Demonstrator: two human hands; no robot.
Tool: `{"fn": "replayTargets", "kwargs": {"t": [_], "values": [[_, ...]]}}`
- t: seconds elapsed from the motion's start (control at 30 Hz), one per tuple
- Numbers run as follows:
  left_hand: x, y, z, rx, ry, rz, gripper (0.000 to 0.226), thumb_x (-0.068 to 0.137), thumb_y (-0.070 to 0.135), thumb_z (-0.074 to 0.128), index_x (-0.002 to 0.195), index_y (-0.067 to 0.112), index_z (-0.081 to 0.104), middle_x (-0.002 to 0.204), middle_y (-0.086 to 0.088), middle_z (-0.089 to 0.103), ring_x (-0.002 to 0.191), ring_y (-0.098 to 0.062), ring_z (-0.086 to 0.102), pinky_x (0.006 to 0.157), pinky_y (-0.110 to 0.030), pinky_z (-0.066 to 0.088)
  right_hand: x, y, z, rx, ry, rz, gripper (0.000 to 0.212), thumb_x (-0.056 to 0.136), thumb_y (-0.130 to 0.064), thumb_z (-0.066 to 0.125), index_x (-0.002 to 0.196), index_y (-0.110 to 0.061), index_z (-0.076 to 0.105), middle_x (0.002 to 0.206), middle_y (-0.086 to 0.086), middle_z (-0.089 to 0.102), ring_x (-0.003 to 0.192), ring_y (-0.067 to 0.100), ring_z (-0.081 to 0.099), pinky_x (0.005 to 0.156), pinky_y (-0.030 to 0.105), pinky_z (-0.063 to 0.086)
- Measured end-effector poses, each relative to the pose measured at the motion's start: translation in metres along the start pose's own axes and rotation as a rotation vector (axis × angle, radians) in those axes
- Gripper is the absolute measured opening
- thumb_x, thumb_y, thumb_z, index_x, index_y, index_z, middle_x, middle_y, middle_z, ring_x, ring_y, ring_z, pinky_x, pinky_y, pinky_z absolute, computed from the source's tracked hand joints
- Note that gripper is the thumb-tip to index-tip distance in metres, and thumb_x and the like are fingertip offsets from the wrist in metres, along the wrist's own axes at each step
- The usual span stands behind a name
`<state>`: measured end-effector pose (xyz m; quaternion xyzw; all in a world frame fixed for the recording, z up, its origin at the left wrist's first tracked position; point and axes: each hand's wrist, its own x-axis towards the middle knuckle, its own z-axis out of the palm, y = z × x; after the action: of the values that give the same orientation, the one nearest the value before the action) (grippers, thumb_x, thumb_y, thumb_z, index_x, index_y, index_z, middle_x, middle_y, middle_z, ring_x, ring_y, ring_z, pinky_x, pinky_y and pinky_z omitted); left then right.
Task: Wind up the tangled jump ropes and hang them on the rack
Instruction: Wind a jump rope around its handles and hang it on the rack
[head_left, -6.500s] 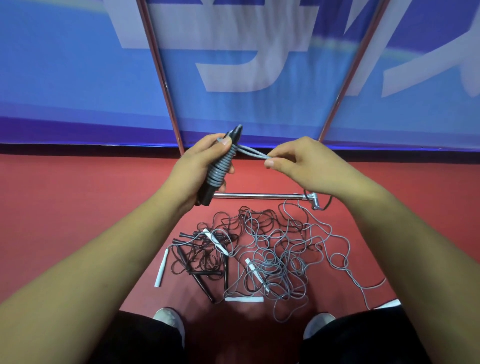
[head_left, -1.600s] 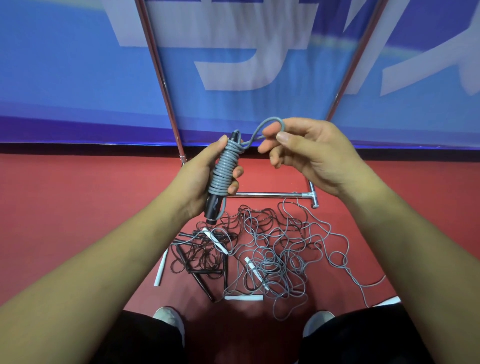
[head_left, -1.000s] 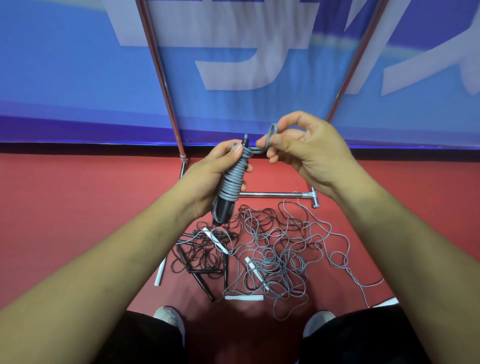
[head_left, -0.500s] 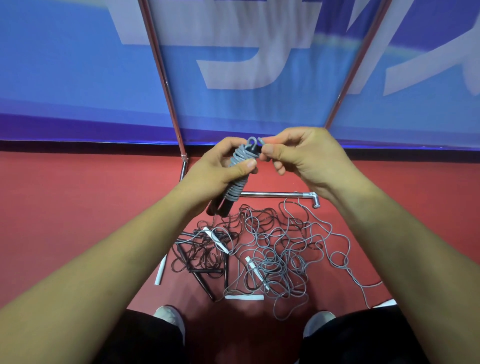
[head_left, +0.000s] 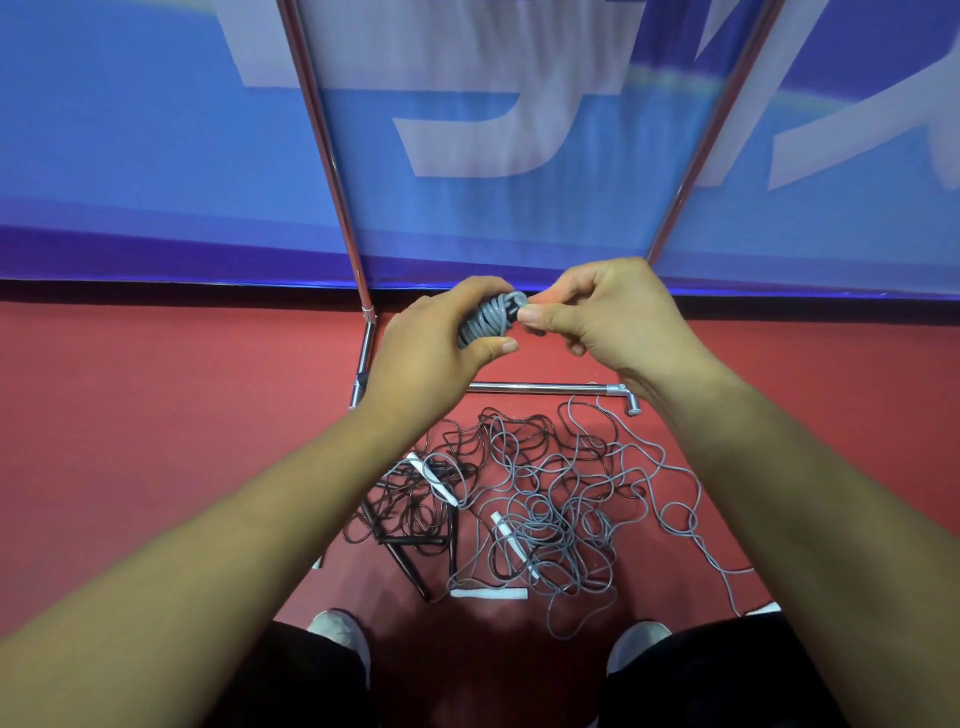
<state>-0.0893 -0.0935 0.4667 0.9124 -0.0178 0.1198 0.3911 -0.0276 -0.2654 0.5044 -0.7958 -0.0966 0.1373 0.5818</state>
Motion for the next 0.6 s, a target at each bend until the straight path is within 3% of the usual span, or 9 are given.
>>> {"fn": "replayTargets", "kwargs": {"t": [0.17, 0.3, 0.6], "values": [[-0.0025, 0.0037, -0.0006, 0.108, 0.022, 0.024, 0.055, 0.079, 0.052, 0.065, 0.131, 0.042, 0.053, 0.118, 0.012, 0.069, 0.100, -0.022, 0.060, 0.089, -0.047, 0.049, -0.0009, 0.0002, 0.0033, -0.031, 0.041, 0.029, 0.016, 0.073, -0.010, 0.086, 0.073, -0.001, 0.073, 0.068, 0.013, 0.071, 0.043, 0.009, 0.046, 0.046, 0.023, 0.039], [-0.0032, 0.0067, -0.0001, 0.137, 0.026, 0.031, 0.046, 0.080, 0.051, 0.065, 0.124, 0.044, 0.054, 0.109, 0.012, 0.070, 0.093, -0.023, 0.058, 0.085, -0.047, 0.049, -0.0015, -0.0004, 0.0038, -0.041, 0.043, 0.057, 0.017, 0.074, -0.012, 0.085, 0.069, -0.002, 0.072, 0.062, 0.010, 0.069, 0.042, 0.011, 0.044, 0.045, 0.023, 0.040], [-0.0046, 0.0084, 0.0052, 0.192, 0.074, -0.008, 0.044, 0.084, 0.041, 0.075, 0.125, 0.040, 0.059, 0.101, 0.009, 0.070, 0.095, -0.022, 0.057, 0.084, -0.041, 0.044, 0.0010, 0.0016, 0.0095, -0.143, 0.100, 0.070, 0.019, 0.074, -0.012, 0.083, 0.063, -0.003, 0.069, 0.067, 0.023, 0.070, 0.043, 0.018, 0.052, 0.053, 0.032, 0.047]]}}
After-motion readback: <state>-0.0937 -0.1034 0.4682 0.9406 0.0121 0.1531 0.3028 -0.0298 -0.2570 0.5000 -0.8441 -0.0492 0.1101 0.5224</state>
